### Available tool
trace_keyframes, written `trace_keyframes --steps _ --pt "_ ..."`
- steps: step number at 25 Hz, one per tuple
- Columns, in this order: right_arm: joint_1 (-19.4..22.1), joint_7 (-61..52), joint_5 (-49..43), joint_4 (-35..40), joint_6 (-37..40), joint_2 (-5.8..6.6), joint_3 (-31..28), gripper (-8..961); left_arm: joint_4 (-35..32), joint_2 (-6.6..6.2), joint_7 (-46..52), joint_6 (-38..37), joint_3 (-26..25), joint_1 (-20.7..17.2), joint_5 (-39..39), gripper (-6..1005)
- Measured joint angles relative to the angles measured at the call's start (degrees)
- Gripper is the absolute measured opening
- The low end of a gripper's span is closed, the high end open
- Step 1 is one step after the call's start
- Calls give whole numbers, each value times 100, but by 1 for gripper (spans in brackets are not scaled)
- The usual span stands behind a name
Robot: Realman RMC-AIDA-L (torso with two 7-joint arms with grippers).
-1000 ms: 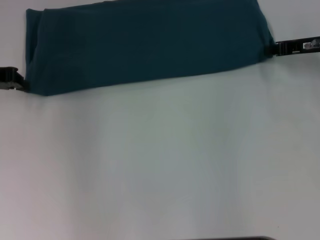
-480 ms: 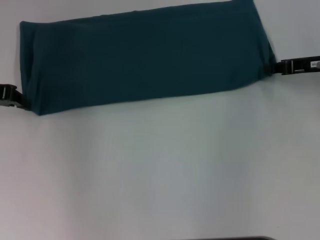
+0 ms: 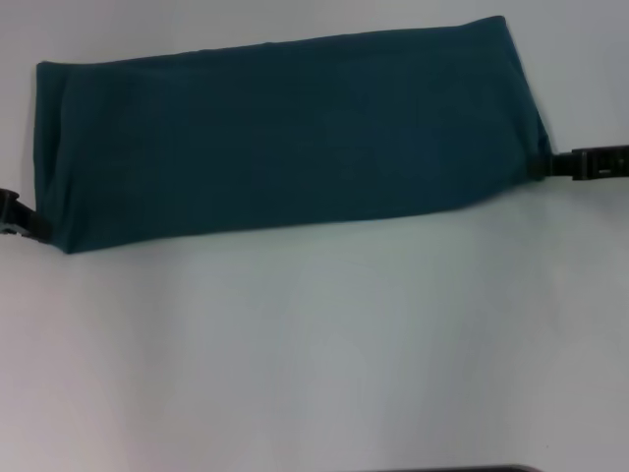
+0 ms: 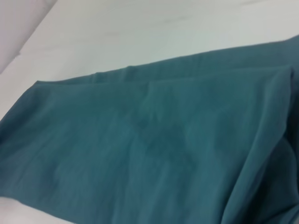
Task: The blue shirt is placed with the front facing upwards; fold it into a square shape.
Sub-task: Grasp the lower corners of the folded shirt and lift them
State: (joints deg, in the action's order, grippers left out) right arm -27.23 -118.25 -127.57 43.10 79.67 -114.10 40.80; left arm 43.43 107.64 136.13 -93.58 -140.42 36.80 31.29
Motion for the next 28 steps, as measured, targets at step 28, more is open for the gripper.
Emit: trace_keyframes --steps 28 --pt "553 157 -3 70 784 -28 -241 29 43 -3 -131 -460 -138 -289 -42 7"
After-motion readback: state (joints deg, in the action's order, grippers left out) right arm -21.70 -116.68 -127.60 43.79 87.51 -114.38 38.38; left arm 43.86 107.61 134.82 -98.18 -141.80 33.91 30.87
